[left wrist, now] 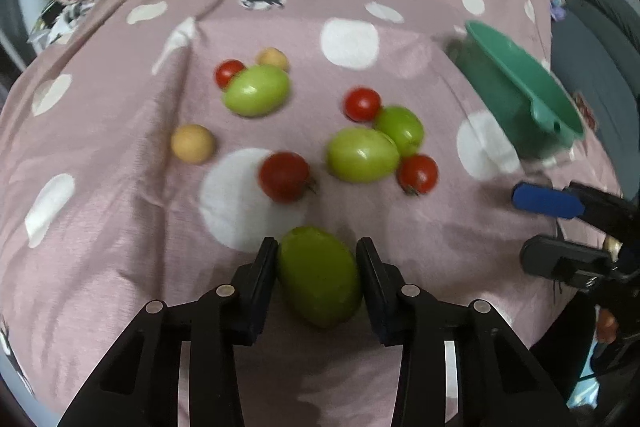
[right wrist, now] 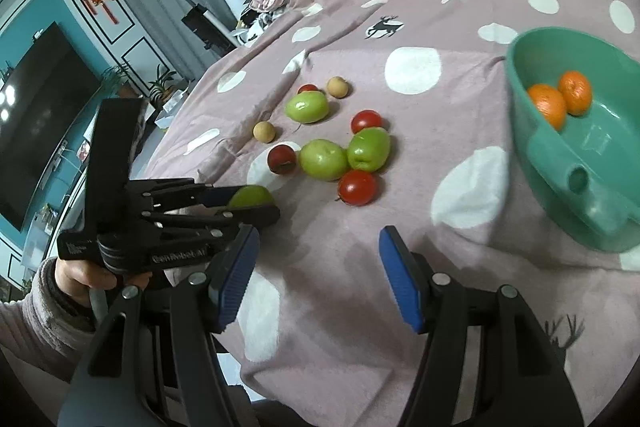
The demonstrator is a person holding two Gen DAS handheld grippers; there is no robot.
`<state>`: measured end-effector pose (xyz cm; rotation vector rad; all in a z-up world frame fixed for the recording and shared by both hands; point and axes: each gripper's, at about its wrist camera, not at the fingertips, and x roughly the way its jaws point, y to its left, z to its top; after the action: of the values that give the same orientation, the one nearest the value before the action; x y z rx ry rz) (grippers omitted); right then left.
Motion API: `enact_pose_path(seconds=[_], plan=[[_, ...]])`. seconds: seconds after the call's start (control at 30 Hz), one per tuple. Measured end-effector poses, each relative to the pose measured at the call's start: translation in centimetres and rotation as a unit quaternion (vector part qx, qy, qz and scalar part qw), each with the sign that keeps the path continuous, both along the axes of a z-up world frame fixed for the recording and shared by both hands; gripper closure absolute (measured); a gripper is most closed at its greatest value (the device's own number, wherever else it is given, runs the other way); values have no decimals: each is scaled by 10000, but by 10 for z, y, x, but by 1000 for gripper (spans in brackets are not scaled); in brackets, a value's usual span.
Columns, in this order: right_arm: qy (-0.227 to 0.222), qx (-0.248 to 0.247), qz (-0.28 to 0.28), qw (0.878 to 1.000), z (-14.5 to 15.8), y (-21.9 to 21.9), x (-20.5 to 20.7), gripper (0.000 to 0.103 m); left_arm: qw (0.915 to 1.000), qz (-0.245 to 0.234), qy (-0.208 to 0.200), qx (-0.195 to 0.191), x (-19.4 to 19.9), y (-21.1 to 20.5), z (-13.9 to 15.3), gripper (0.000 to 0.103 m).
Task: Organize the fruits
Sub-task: 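Return to the fruits and grasp a large green fruit with the left tool, then grasp a green fruit with the right tool while the left tool holds its fruit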
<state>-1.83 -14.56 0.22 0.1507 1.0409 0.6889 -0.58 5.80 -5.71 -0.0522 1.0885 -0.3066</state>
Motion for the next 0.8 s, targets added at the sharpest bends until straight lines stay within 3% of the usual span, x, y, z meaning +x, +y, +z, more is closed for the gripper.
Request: enact_pose_path(seconds=[0.27,0.5,0.8], plan=[[-11,-112,384,9992,-4,36,27,41,9988,341,-247,-231,5,27,14,62],[92,-571,471,9972,-16,62,54,49,9981,386,-249,-408,6,38,12,62],[-78,-1240,745,9895,-24,84,75,48,9975,353,-264,-551,7,45,10,62]])
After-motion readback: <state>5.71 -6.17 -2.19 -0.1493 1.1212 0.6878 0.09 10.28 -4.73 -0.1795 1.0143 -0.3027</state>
